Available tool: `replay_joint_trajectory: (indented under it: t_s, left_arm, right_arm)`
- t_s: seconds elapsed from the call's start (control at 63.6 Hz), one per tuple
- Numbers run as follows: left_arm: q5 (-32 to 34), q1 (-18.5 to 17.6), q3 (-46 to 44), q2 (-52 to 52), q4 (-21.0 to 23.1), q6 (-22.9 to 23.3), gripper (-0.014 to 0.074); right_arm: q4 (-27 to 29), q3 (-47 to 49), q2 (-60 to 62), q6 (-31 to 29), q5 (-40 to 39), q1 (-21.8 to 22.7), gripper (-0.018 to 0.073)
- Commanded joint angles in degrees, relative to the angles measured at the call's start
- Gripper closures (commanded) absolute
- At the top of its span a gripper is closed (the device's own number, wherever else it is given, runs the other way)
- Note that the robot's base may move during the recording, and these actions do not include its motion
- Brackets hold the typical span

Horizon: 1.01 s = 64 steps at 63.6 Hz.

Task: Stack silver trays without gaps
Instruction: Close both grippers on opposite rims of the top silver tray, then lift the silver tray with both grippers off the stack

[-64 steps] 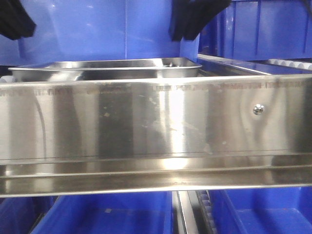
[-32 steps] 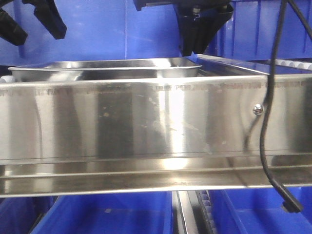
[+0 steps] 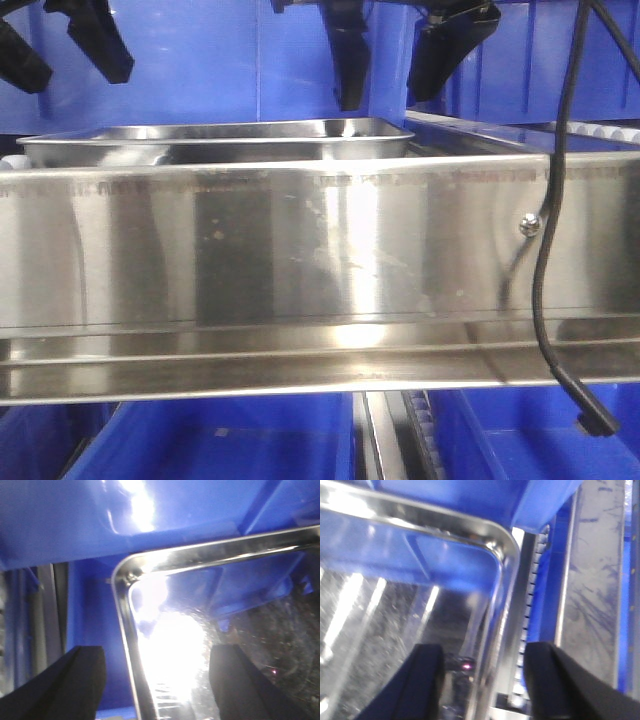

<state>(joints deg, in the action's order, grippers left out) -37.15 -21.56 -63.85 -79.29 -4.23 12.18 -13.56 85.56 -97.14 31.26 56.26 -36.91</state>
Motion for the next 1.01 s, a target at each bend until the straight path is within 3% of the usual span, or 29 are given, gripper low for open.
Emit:
replay_joint_trajectory:
  t_s: [0.0,0.094,0.346,0.991]
  left_arm:
    - [1.5,-0.3,-0.4,0.2,0.4,0.0,0.0237]
    - [1.5,-0.3,-0.4,0.2,2.7,0.0,0.0237]
    - [1.5,-0.3,-0.4,-2.7,3.6,0.0,0.0237]
    - [3.1,-0.3,-0.4,-8.9,2.3,0.0,0.0242]
  right_arm:
    - [-0.7,0.7,0.2,1.6,-0.6,0.3,0.0288]
    - [-0.2,0.7,0.2,1.7,-0.6,0.3,0.0288]
    - [0.2,0.7,-1.2,3.3,-1.5,1.3,0.0288]
    - [0.8,0.7,-6.6,3.3,-2.0,2.2,0.0322]
